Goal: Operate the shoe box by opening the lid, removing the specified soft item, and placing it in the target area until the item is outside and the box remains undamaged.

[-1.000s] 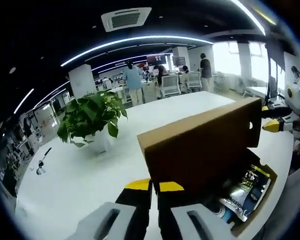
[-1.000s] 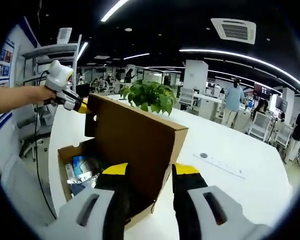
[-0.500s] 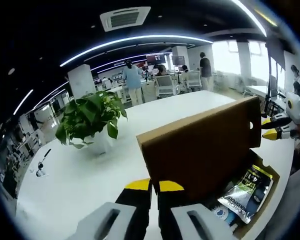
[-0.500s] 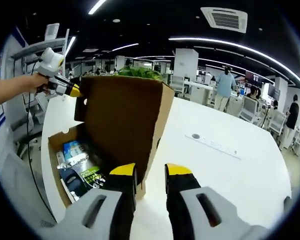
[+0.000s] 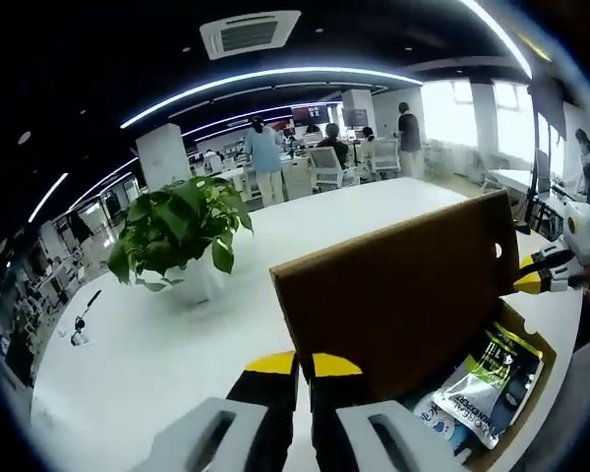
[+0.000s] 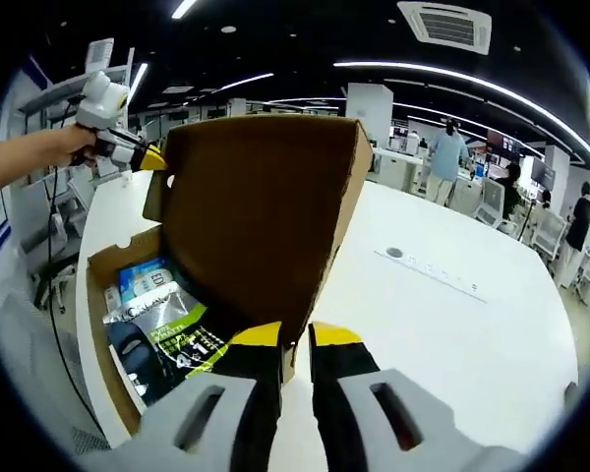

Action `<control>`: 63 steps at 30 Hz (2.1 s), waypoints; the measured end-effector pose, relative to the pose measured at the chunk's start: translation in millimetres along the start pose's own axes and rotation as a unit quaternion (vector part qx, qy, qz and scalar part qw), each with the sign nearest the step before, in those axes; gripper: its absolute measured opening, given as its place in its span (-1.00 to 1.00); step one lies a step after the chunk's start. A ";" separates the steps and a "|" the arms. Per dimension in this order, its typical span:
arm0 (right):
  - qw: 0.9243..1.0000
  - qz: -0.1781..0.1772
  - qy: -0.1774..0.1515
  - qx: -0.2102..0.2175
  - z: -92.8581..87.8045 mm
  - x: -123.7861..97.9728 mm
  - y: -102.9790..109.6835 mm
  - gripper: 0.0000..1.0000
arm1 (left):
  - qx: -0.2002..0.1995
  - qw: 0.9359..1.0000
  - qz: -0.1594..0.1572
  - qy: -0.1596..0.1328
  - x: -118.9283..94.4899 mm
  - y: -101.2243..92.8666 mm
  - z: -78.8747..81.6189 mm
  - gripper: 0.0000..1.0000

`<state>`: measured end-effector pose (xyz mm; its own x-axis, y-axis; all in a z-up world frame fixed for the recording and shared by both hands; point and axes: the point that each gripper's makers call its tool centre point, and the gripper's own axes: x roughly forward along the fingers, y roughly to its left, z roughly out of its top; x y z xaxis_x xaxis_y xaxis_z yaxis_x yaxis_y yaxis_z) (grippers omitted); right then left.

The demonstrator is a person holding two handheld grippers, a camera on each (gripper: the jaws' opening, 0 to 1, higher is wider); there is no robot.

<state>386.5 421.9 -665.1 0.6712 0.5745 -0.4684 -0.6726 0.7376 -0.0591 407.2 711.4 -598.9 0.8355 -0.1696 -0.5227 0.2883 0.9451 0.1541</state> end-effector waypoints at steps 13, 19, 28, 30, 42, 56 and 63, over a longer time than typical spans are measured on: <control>1.000 -0.015 0.001 0.002 0.2 3.5 -7.9 -0.97 | -0.010 1.000 0.012 0.002 9.9 -2.0 -15.6 -0.87; 1.000 -0.014 0.004 -0.001 1.7 6.3 -10.4 -0.97 | -0.037 0.999 0.011 0.021 9.2 -3.3 -40.4 -0.89; 1.000 -0.011 0.009 -0.010 2.8 13.3 -16.0 -0.96 | -0.053 0.998 0.010 0.031 12.9 -9.8 -56.9 -0.95; 1.000 -0.011 0.010 -0.011 2.8 14.1 -16.6 -0.96 | -0.059 0.998 0.013 0.030 15.3 -8.8 -56.5 -0.95; 1.000 -0.009 0.012 -0.014 1.6 19.7 -20.1 -0.95 | -0.073 0.997 0.015 0.032 28.5 -7.2 -57.6 -0.96; 1.000 -0.009 0.021 -0.004 -3.3 29.1 -25.7 -0.92 | -0.088 0.995 0.017 0.040 41.7 -5.2 -61.4 -0.95; 0.999 -0.006 0.028 0.022 -7.0 31.4 -27.8 -0.91 | -0.101 0.994 0.014 0.046 44.5 -10.2 -65.9 -0.94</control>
<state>424.0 416.9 -684.3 0.6595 0.5464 -0.5162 -0.6502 0.7593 -0.0271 410.6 712.7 -679.0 0.7928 -0.1248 -0.5966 0.1584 0.9874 0.0039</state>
